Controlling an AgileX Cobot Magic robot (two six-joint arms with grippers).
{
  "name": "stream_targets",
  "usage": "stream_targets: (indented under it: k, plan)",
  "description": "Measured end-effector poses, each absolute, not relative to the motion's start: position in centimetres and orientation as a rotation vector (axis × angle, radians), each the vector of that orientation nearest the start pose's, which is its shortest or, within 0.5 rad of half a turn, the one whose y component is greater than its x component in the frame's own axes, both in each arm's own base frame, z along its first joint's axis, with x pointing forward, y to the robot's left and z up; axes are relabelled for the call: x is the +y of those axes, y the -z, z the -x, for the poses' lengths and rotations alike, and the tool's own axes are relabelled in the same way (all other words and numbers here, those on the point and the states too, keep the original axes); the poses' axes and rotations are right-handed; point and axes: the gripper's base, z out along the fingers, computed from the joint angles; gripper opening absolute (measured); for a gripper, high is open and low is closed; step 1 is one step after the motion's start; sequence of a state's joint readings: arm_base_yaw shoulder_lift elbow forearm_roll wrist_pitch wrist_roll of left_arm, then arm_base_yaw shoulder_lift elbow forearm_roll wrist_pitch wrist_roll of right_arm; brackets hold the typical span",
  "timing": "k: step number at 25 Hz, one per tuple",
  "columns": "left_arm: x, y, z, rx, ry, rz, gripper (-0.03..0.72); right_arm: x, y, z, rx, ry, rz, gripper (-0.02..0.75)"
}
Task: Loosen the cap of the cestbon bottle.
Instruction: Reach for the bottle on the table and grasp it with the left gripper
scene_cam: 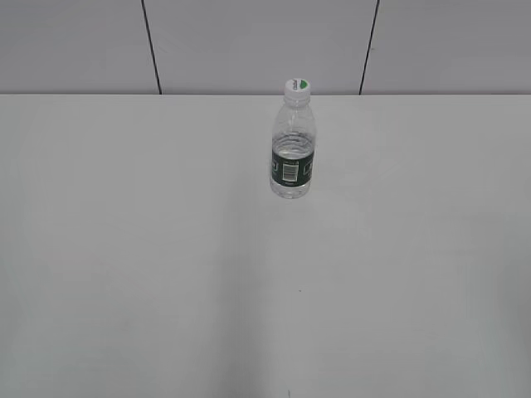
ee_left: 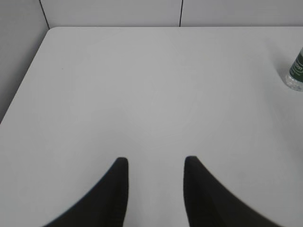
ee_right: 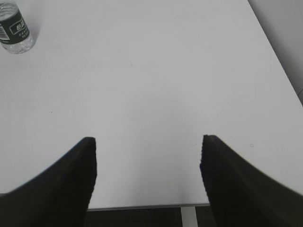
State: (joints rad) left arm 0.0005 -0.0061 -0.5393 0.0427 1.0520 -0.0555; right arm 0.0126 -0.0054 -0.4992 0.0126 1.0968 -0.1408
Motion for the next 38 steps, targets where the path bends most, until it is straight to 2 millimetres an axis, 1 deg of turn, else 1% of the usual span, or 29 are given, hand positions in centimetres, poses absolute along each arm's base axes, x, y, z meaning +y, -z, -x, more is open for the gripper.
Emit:
stream_targets:
  k: [31, 33, 35, 38]
  plan:
    - [0.3, -29.0, 1.0, 1.981, -0.006, 0.058, 0.241, 0.1, -27.4, 0.7, 2.07, 0.063, 0.16, 0.529]
    - [0.3, -29.6, 1.1, 1.937, -0.005, 0.056, 0.241, 0.1, -27.4, 0.7, 2.07, 0.063, 0.16, 0.529]
    - [0.3, -31.2, 1.0, 1.844, -0.002, 0.052, 0.241, 0.1, -27.4, 0.7, 2.07, 0.063, 0.16, 0.529]
    - [0.2, -33.5, 0.1, 1.705, 0.001, 0.045, 0.241, 0.1, -27.4, 0.7, 2.07, 0.063, 0.16, 0.529]
